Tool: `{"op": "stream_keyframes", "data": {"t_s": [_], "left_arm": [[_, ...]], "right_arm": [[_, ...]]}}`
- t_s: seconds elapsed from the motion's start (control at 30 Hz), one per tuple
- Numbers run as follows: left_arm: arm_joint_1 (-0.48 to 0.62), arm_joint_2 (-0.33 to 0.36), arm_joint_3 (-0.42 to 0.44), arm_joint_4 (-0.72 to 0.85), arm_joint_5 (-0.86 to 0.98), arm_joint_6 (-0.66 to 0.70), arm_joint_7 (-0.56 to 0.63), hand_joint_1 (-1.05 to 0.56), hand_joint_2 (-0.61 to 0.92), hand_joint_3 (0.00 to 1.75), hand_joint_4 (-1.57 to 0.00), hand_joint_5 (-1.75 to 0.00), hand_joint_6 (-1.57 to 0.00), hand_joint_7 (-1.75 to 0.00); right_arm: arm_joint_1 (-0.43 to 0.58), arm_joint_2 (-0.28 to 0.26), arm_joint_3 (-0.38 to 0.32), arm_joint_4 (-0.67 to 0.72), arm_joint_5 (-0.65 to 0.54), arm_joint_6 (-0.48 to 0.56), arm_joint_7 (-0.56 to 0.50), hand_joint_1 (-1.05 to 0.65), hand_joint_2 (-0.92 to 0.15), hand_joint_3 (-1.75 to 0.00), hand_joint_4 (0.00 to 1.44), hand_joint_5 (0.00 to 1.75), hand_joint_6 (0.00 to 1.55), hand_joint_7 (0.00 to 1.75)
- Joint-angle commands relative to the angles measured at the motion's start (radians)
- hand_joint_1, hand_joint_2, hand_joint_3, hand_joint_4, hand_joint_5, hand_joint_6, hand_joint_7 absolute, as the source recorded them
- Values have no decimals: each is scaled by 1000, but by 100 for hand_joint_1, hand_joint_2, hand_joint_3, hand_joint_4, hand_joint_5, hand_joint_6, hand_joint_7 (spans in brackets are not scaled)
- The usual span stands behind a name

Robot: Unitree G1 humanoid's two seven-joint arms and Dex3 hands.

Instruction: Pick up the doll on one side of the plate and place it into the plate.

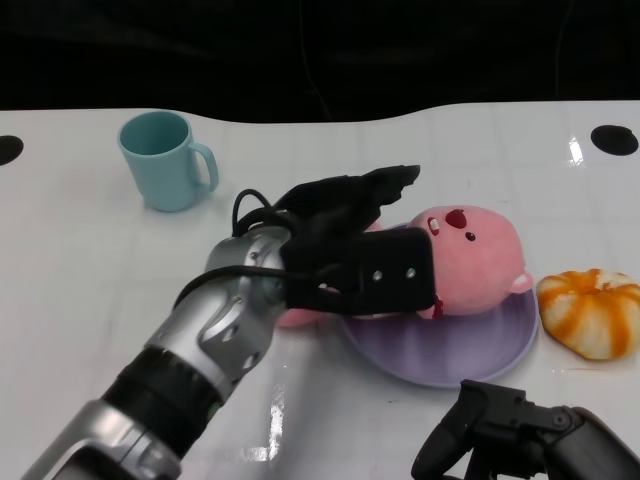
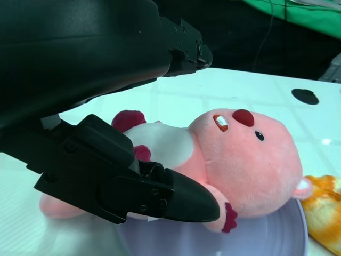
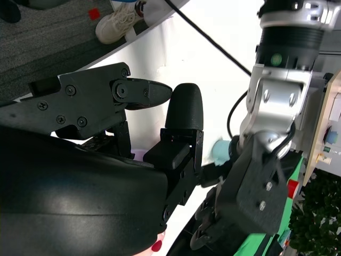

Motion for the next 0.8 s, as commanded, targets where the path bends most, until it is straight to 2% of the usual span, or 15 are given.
{"op": "stream_keyframes", "data": {"t_s": [0.03,0.2,0.37,0.43,0.47,0.5,0.53,0.6,0.8], "left_arm": [[65,63,35,-136,-21,3,-50,-101,92,38,-1,0,-2,-1],[173,128,102,-315,-83,1,-107,-96,92,35,-9,-6,-9,-5],[318,152,208,-459,-228,-36,-120,-82,92,31,-22,-16,-21,-11],[364,150,240,-502,-282,-38,-129,-79,92,32,-22,-26,-24,-11],[394,144,261,-533,-322,-27,-134,-75,92,31,-17,-43,-27,-12],[414,140,274,-556,-350,-18,-138,-73,92,31,-7,-70,-30,-12],[435,138,286,-579,-378,-9,-142,-72,92,31,-4,-80,-31,-13],[468,139,303,-606,-419,-18,-146,-70,92,32,-2,-90,-33,-13],[574,135,357,-705,-518,-17,-138,-63,92,25,-12,-98,-43,-18]], "right_arm": [[-2,-8,-16,1,16,-6,6,-25,-92,-36,66,158,58,131],[-5,-12,-23,4,22,-9,9,-24,-92,-36,66,158,59,130],[-8,-16,-33,10,29,-14,14,-24,-92,-36,66,158,58,130],[-7,-16,-37,10,33,-13,17,-24,-92,-35,65,158,58,129],[-7,-17,-40,12,35,-17,18,-24,-92,-35,66,158,59,129],[-6,-17,-41,14,37,-20,19,-24,-92,-35,66,158,59,129],[-6,-18,-42,14,36,-21,19,-24,-92,-36,66,158,59,129],[-6,-20,-43,12,36,-18,20,-24,-92,-36,66,158,59,129],[-9,-18,-42,15,35,-16,19,-26,-92,-36,66,159,59,129]]}}
